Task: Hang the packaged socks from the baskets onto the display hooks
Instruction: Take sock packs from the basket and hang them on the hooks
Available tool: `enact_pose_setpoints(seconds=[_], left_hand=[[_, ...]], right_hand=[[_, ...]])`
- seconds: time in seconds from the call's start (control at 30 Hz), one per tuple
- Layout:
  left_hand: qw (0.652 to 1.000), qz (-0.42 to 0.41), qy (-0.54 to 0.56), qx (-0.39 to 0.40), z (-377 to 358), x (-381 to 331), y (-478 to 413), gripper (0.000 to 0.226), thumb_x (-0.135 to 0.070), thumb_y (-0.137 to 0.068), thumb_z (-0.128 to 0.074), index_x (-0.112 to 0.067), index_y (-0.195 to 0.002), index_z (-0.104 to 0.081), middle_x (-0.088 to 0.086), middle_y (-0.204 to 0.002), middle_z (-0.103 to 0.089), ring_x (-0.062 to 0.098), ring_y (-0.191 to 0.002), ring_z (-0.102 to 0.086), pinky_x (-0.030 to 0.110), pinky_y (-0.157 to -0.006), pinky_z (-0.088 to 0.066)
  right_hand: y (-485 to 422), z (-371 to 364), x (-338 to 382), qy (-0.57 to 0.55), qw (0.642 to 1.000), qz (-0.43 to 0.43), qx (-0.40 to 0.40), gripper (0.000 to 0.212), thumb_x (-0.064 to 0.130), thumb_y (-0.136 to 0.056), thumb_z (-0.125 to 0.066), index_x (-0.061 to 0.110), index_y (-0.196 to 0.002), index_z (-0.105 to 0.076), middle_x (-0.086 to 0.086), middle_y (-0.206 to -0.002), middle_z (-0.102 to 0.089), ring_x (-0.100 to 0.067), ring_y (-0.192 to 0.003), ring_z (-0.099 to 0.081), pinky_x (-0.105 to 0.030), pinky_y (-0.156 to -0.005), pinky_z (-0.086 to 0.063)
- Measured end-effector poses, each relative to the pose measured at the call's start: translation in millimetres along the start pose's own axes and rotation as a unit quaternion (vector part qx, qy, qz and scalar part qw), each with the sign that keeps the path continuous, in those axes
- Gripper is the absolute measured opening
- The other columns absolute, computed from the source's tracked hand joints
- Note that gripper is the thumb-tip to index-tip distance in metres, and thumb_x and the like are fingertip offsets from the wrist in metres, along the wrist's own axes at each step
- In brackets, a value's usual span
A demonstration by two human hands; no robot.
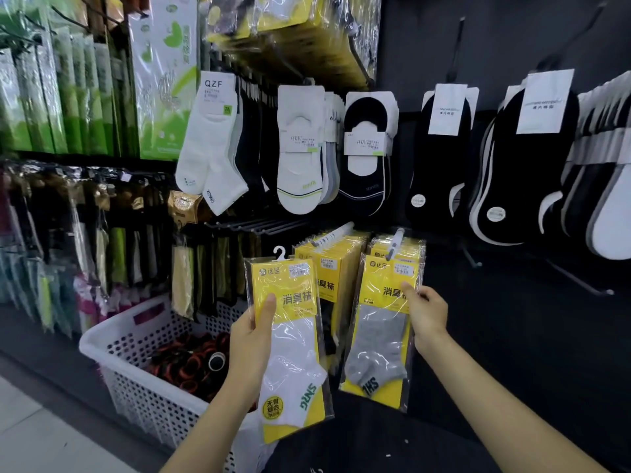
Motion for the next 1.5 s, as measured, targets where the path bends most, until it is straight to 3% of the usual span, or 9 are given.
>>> enact_pose_setpoints(seconds=[0.17,0.33,0.43,0.57,0.7,1.1,1.27,1.43,1.5], left_hand=[[1.000,0.014,0.006,0.011,-6.5,2.8,0.3,0.051,-0.044,-0.091,-0.053,-0.019,-0.058,-0.023,-0.013,-0.044,-0.021,0.003,-0.041,-0.020,0.022,-0.054,-0.025],[0.999,0.029,0.015,0.021,-12.6,8.3,4.2,0.052,-0.048,-0.088,-0.055,-0.020,-0.057,-0.023,-0.012,-0.045,-0.021,0.004,-0.042,-0.020,0.019,-0.056,-0.029],[0.998,0.039,0.022,0.051,-25.6,11.8,8.6,0.051,-0.056,-0.078,-0.056,-0.021,-0.056,-0.026,-0.013,-0.046,-0.023,0.003,-0.042,-0.023,0.009,-0.045,-0.026],[0.989,0.056,0.039,0.135,-61.7,17.7,23.2,0.039,-0.049,-0.085,-0.056,-0.011,-0.074,-0.058,0.006,-0.065,-0.053,0.017,-0.060,-0.049,0.019,-0.056,-0.039],[0.980,0.054,0.065,0.182,-94.9,11.7,39.1,0.025,-0.035,-0.092,-0.055,-0.017,-0.090,-0.072,-0.003,-0.084,-0.075,0.009,-0.077,-0.071,0.014,-0.060,-0.051],[0.972,0.056,0.063,0.220,-122.9,2.8,45.0,0.036,-0.032,-0.097,-0.048,-0.027,-0.132,-0.048,-0.007,-0.114,-0.068,0.005,-0.102,-0.065,0.026,-0.089,-0.053],[0.974,0.058,0.076,0.203,-121.4,7.6,39.4,0.034,-0.030,-0.099,-0.044,-0.028,-0.132,-0.049,-0.011,-0.117,-0.065,0.000,-0.102,-0.064,0.013,-0.075,-0.051],[0.972,0.093,0.078,0.200,-124.4,22.1,28.5,0.039,-0.028,-0.098,-0.047,-0.026,-0.137,-0.045,-0.017,-0.114,-0.065,-0.002,-0.101,-0.063,0.018,-0.080,-0.052],[0.972,0.099,0.057,0.206,-129.6,27.3,21.7,0.044,-0.029,-0.098,-0.048,-0.028,-0.141,-0.039,-0.017,-0.120,-0.061,0.002,-0.111,-0.058,0.026,-0.094,-0.049]], right_hand=[[-19.9,11.8,-18.1,0.025,0.998,-0.033,-0.053,0.037,0.037,-0.080,-0.074,0.009,-0.099,-0.061,-0.008,-0.101,-0.065,-0.024,-0.094,-0.061,-0.036,-0.080,-0.049],[-10.0,35.3,-40.4,0.025,0.995,-0.055,-0.086,0.029,0.025,-0.085,-0.070,0.005,-0.103,-0.060,-0.015,-0.104,-0.066,-0.022,-0.084,-0.060,-0.035,-0.076,-0.050],[13.3,28.7,-37.2,0.009,0.999,-0.035,-0.018,0.024,0.026,-0.091,-0.063,0.005,-0.101,-0.062,-0.012,-0.097,-0.066,-0.020,-0.084,-0.063,-0.034,-0.077,-0.053],[63.0,0.4,-13.8,-0.007,0.990,-0.004,0.138,0.025,0.031,-0.096,-0.052,0.011,-0.091,-0.066,-0.006,-0.086,-0.069,-0.014,-0.075,-0.066,-0.022,-0.065,-0.053],[93.1,-5.6,0.1,-0.053,0.980,0.013,0.191,0.024,0.029,-0.094,-0.056,0.009,-0.094,-0.068,-0.004,-0.087,-0.076,-0.014,-0.076,-0.072,-0.021,-0.063,-0.057],[62.8,30.1,15.2,-0.070,0.994,0.043,0.069,0.013,0.021,-0.092,-0.061,0.009,-0.087,-0.065,-0.012,-0.092,-0.073,-0.026,-0.087,-0.070,-0.040,-0.077,-0.057],[51.6,18.0,17.3,-0.046,0.995,0.045,0.069,0.014,0.023,-0.091,-0.062,0.011,-0.084,-0.065,-0.014,-0.091,-0.073,-0.030,-0.088,-0.070,-0.046,-0.082,-0.056],[36.2,8.1,6.0,-0.024,0.997,0.033,0.058,0.038,0.024,-0.091,-0.063,-0.013,-0.094,-0.056,-0.038,-0.104,-0.059,-0.054,-0.093,-0.058,-0.058,-0.085,-0.050],[29.5,5.3,2.1,-0.019,0.998,0.029,0.055,0.040,0.024,-0.091,-0.063,-0.015,-0.095,-0.054,-0.040,-0.104,-0.057,-0.040,-0.076,-0.059,-0.048,-0.077,-0.051]])
Point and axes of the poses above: each hand's wrist, its own y-axis away from the middle knuckle, its own z-axis out of the back of the hand, x = y × z, the point moved 7 cm from there along -y, towards the middle knuckle
